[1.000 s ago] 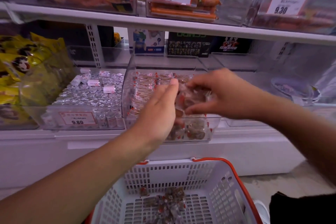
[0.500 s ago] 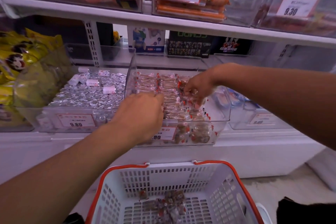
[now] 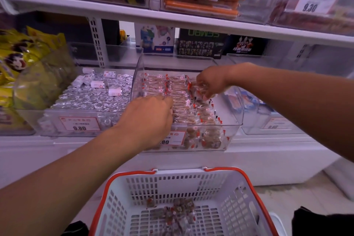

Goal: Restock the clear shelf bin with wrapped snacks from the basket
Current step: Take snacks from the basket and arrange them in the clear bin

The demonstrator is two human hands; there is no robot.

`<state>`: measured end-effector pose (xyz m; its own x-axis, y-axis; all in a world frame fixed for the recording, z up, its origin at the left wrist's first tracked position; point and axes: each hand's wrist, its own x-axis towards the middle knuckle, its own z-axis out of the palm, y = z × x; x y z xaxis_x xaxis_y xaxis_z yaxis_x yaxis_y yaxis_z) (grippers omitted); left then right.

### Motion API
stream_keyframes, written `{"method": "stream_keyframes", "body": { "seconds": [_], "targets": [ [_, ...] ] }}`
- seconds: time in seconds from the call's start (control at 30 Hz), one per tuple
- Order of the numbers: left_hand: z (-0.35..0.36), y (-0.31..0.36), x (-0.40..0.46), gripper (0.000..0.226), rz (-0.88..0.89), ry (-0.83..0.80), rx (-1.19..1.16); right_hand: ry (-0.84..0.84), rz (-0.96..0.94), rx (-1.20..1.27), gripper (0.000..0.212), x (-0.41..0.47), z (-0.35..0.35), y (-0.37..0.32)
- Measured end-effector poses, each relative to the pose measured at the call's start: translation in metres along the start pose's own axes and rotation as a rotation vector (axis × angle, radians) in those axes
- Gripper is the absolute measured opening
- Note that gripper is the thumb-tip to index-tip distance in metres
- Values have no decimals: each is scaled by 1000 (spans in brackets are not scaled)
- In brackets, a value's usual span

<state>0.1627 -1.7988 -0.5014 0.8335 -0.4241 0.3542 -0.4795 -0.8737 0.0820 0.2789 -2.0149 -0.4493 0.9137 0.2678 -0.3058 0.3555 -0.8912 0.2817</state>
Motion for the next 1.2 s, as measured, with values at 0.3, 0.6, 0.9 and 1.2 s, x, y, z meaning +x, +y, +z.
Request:
{"method": "stream_keyframes", "body": {
  "seconds": [0.3,0.6,0.9,1.2],
  "targets": [
    [2,0,-1,20,2,13,11,-397,-120,-48,52,-13,7,-13],
    [1,-1,-1,23,9,-7,22,-318,-50,-30,58,-5,-4,-14],
    [5,-2,0,22,12,16,35,-176,-44,-9,62,-6,7,-15],
    [6,-1,1,22,6,8,47,15,18,-53,37,12,15,-10]
  ]
}}
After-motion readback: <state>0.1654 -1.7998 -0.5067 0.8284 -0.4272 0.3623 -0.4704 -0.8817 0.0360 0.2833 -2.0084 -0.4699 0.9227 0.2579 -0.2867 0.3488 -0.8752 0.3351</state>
